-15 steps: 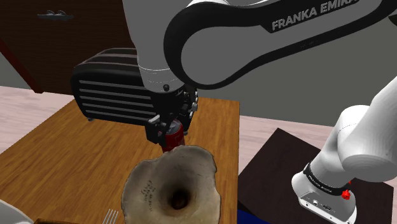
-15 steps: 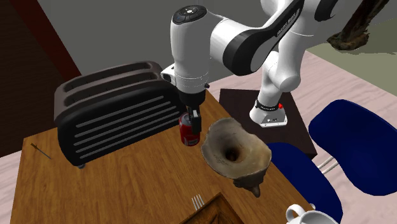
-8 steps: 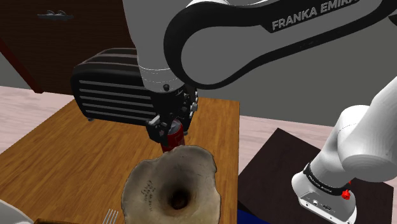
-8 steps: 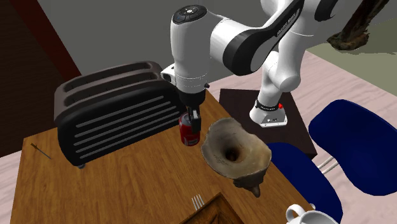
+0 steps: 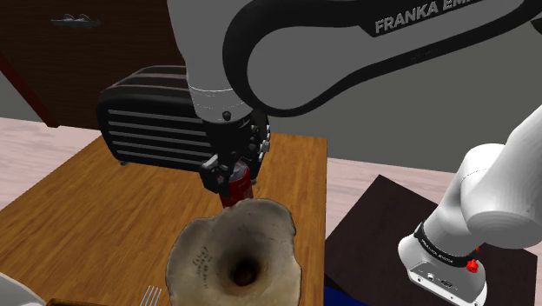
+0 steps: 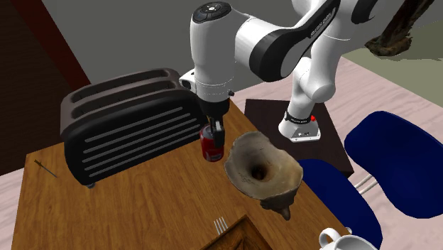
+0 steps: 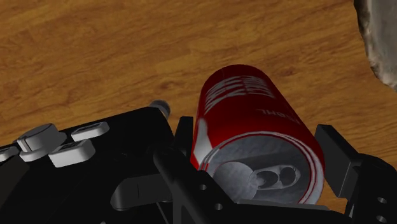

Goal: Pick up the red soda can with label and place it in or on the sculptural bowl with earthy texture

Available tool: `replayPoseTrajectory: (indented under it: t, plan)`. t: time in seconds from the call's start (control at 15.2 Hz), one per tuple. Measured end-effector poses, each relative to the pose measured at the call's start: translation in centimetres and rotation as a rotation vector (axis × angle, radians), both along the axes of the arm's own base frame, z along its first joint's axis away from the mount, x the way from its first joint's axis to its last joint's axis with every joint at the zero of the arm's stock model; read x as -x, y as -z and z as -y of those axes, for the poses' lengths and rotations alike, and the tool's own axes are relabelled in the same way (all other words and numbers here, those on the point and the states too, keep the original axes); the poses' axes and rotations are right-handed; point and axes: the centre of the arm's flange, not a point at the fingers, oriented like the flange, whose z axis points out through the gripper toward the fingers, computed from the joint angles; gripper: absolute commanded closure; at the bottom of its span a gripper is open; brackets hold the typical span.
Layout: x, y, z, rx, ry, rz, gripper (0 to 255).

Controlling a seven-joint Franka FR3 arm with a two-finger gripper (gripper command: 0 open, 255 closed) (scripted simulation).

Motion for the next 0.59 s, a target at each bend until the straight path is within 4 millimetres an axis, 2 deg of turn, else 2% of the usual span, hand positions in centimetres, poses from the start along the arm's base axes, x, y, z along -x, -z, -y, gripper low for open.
replayPoseTrajectory:
  t: [0.59]
  plan:
    - [0.0,-4.6,-0.1,0.0,0.0,0.0,255]
